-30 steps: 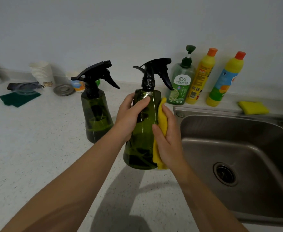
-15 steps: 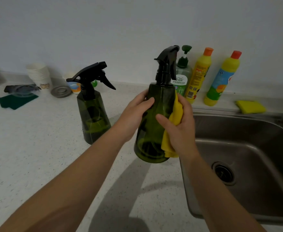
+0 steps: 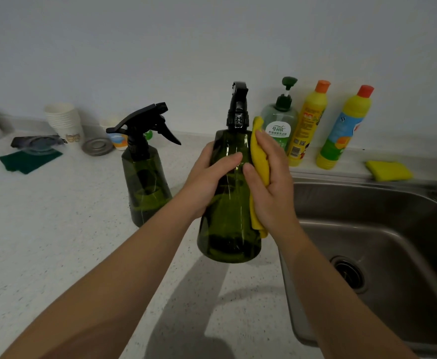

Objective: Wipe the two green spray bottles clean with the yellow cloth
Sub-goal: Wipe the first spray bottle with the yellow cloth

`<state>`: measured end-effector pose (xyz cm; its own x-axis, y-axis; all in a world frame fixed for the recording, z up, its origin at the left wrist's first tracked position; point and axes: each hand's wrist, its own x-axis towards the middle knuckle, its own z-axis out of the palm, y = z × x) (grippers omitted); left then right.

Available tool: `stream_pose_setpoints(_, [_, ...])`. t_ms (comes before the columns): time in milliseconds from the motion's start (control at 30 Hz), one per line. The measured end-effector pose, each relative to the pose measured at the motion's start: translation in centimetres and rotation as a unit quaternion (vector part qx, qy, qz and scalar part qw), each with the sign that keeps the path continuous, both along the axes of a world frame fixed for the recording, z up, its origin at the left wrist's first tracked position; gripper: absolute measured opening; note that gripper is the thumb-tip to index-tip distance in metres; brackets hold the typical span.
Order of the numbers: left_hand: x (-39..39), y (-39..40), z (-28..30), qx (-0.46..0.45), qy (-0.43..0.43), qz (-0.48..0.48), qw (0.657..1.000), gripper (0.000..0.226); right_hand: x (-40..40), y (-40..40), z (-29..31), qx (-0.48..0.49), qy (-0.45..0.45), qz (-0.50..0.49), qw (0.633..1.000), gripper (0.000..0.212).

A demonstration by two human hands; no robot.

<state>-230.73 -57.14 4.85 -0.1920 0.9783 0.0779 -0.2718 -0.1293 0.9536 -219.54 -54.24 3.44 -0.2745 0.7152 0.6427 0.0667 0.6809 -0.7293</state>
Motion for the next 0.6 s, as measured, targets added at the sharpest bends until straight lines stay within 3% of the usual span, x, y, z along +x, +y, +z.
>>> stream_pose_setpoints(133, [-0.3,0.0,0.3,-0.001,-0.013,0.056,0.998,0.026,-0.3,-0.4,-0.8,0.042,-0.051,0.0,0.998,0.04])
stream_pose_setpoints(300, [-1.0,0.1,0.4,-0.005,-0.036,0.12,0.992,0.013,0.3,-2.6,-4.2,0.026,-0.109,0.023,0.993,0.036])
stream_pose_setpoints(433, [-0.8,0.0,0.2,0.006,-0.004,0.116,0.993,0.024,0.1,-3.2,-5.3,0.028,-0.111,0.004,0.993,0.043])
stream_pose_setpoints(600, [0.2,-0.5,-0.4,0.012,0.037,0.078,0.996,0.034,-1.1,-1.8,-2.5,0.003,-0.067,-0.012,0.998,0.042])
